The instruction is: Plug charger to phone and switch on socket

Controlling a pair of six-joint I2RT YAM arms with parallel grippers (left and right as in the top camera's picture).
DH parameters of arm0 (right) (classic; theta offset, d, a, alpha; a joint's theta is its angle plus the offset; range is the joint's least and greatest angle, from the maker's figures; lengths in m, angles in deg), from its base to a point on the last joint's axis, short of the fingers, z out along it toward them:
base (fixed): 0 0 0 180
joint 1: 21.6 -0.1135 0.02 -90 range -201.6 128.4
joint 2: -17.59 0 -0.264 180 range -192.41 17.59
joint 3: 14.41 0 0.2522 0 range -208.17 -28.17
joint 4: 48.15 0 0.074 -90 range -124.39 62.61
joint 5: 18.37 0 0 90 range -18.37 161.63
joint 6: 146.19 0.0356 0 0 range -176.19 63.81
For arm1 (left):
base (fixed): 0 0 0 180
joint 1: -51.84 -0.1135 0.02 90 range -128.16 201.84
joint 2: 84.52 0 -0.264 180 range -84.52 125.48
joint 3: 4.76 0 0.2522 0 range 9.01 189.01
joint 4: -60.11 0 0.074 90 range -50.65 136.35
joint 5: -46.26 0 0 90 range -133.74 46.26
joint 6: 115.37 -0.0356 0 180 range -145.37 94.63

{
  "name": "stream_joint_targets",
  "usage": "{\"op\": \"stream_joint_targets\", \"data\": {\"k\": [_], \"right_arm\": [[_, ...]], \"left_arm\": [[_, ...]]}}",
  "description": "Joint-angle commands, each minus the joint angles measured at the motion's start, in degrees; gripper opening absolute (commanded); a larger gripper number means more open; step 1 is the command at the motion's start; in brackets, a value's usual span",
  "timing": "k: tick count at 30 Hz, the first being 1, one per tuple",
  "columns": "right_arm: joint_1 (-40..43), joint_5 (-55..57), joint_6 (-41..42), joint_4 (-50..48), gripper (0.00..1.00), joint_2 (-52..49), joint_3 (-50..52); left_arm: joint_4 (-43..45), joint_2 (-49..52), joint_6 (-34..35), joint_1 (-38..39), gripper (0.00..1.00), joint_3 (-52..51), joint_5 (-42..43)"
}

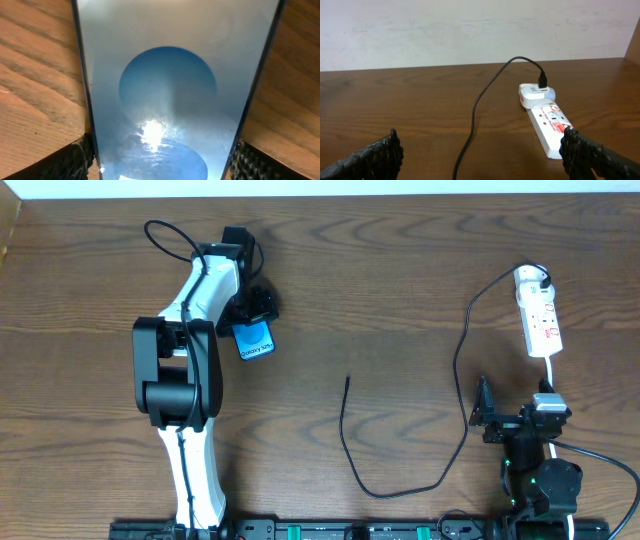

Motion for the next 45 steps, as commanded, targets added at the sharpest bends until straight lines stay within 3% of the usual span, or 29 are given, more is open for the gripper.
{"op": "stream_joint_targets", "data": {"k": [1, 45], "right_arm": [[-1.0, -0.3, -0.5, 0.3, 0.99, 0.3, 0.1], [-1.0, -0.3, -0.5, 0.3, 0.99, 0.3, 0.1]], "left_arm": [[-1.5, 3.7, -0.9, -0.7, 0.91, -1.6, -3.6], [-0.4, 3.7, -1.8, -0.4, 0.92, -1.7, 1.6]]}}
